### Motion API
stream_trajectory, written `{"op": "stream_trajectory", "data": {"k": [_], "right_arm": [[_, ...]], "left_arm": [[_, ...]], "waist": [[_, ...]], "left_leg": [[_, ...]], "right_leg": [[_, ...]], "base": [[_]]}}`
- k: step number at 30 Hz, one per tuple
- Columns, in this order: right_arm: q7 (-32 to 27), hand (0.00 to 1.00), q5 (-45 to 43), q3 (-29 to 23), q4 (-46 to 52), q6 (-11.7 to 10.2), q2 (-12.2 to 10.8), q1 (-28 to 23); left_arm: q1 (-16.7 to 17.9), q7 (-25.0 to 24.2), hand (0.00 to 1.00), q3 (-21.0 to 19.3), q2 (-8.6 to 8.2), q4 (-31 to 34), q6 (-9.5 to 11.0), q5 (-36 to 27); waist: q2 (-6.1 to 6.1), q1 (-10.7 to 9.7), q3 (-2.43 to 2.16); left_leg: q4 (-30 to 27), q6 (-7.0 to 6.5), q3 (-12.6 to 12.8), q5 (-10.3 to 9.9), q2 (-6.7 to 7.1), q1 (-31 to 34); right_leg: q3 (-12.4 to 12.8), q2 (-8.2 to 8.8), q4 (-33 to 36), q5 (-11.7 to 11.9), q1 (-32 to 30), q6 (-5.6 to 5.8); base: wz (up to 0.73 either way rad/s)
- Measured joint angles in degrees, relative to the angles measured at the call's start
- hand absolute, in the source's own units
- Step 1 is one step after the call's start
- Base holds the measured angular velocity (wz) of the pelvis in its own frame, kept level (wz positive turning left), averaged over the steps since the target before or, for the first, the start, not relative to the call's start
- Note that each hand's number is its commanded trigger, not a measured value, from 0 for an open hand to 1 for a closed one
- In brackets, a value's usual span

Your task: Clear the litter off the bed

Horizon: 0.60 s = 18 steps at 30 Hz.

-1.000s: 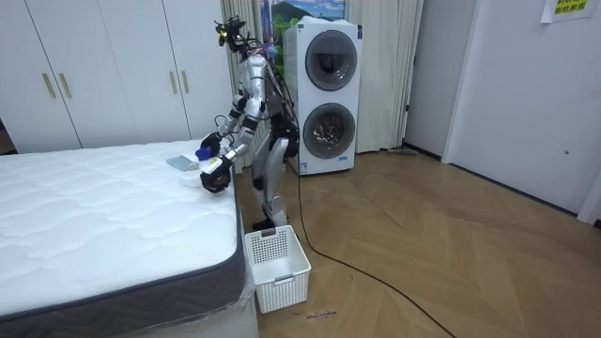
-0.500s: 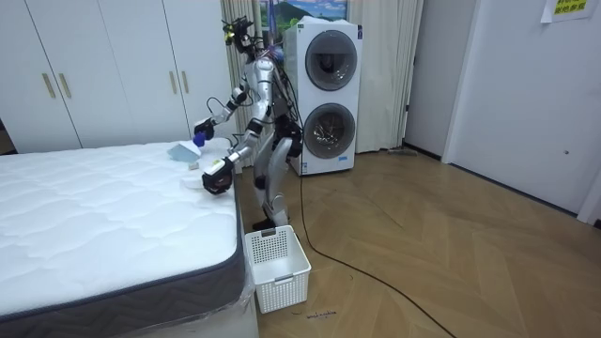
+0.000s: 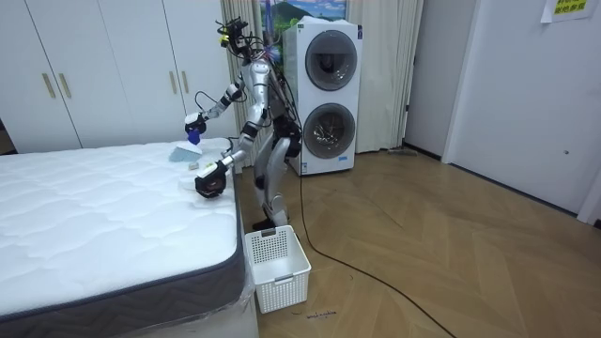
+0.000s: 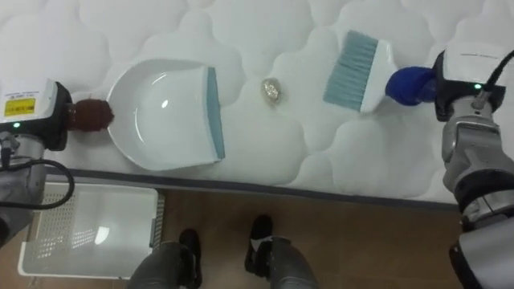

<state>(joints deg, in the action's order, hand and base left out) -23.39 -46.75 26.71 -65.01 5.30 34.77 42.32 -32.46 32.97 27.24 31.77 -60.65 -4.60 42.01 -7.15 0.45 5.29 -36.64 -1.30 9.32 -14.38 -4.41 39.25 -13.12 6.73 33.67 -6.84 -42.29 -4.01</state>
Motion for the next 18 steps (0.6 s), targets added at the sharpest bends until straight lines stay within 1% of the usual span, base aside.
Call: {"op": "stream_trajectory", "data": {"k": [2,3,5,7,8,9,11,13,14,16,18], "right_arm": [[0.89,1.0,-1.18,0.2,0.71,-0.01,0.07,0.02],[1.27,1.0,-1.93,0.2,0.89,0.01,0.07,0.04],[2.23,1.0,-3.39,0.64,1.53,0.08,0.08,0.04],[3.64,1.0,-4.63,1.28,3.07,0.71,0.2,0.09],[4.5,1.0,-6.01,1.3,3.75,0.85,0.32,0.22],[5.34,1.0,-6.93,1.76,4.58,1.04,0.34,0.46],[5.85,1.0,-7.92,3.48,5.85,0.93,0.82,0.92],[6.24,1.0,-8.19,5.01,7.47,0.81,1.89,0.92],[6.51,1.0,-8.73,5.9,8.36,0.79,2.37,0.91],[7.38,1.0,-10.01,7.09,9.79,0.8,2.38,0.91],[8.49,1.0,-10.62,9.03,11.64,0.66,2.42,0.91]], "left_arm": [[-0.1,-0.11,1.0,0.0,0.39,-0.01,0.33,0.05],[-0.43,-0.13,1.0,-0.03,0.5,-0.15,0.53,0.27],[-0.63,-0.14,1.0,-0.03,0.79,-0.11,0.86,0.37],[-0.82,-0.17,1.0,-0.05,1.15,0.0,0.99,0.93],[-1.29,-0.21,1.0,-0.05,1.44,0.0,1.19,1.27],[-1.57,-0.24,1.0,0.0,2.07,0.01,1.52,1.39],[-1.7,-0.26,1.0,0.06,3.19,0.08,2.31,1.5],[-1.77,-0.25,1.0,0.21,3.72,0.57,2.6,1.9],[-1.76,-0.23,1.0,0.28,3.97,0.69,2.7,2.27],[-1.7,-0.23,1.0,0.36,4.42,0.72,2.98,2.5],[-1.73,-0.6,1.0,1.09,5.03,0.96,3.41,2.51]], "waist": [[-0.1,-0.05,0.06],[-0.37,0.05,0.2],[-0.59,0.12,0.33],[-0.83,0.1,0.43],[-0.94,0.1,0.49],[-1.16,0.28,0.59],[-1.4,0.07,0.63],[-1.44,0.06,0.65],[-1.45,0.1,0.65],[-1.53,0.4,0.69],[-1.79,0.62,0.79]], "left_leg": [[0.06,0.02,-0.06,-0.01,-0.15,-0.02],[0.16,0.02,-0.05,-0.01,-0.13,-0.07],[0.16,0.03,-0.06,-0.02,-0.21,-0.04],[0.55,0.04,-0.05,-0.02,-0.42,-0.02],[0.98,0.06,0.04,-0.02,-0.8,0.02],[1.02,0.07,0.21,-0.01,-1.04,0.0],[1.02,0.12,0.27,0.02,-1.05,-0.01],[1.12,0.14,0.3,0.02,-1.01,-0.01],[1.17,0.16,0.31,0.03,-1.12,-0.08],[1.34,0.32,0.5,-0.01,-1.88,-0.6],[1.86,0.47,0.89,-0.1,-2.11,-1.69]], "right_leg": [[-0.15,-0.15,-0.24,0.09,0.17,-0.03],[-0.16,-0.12,-0.2,0.12,0.17,-0.07],[-0.28,-0.11,-0.26,0.14,0.17,-0.1],[-0.45,-0.14,-1.07,0.34,0.17,-0.15],[-0.6,-0.28,-1.65,0.69,0.18,-0.19],[-0.4,-0.7,-1.99,0.97,0.25,-0.25],[-0.28,-0.88,-2.05,1.09,0.27,-0.3],[-0.23,-0.99,-2.29,1.11,0.31,-0.29],[-0.18,-1.29,-2.79,1.29,0.57,-0.25],[-0.1,-2.18,-4.26,1.88,1.56,-0.27],[0.02,-2.68,-5.4,2.13,2.75,-0.26]], "base": [[0.0],[0.0],[0.0],[0.0],[-0.06],[-0.09],[-0.09],[-0.05],[-0.1],[-0.13],[-0.1]]}}
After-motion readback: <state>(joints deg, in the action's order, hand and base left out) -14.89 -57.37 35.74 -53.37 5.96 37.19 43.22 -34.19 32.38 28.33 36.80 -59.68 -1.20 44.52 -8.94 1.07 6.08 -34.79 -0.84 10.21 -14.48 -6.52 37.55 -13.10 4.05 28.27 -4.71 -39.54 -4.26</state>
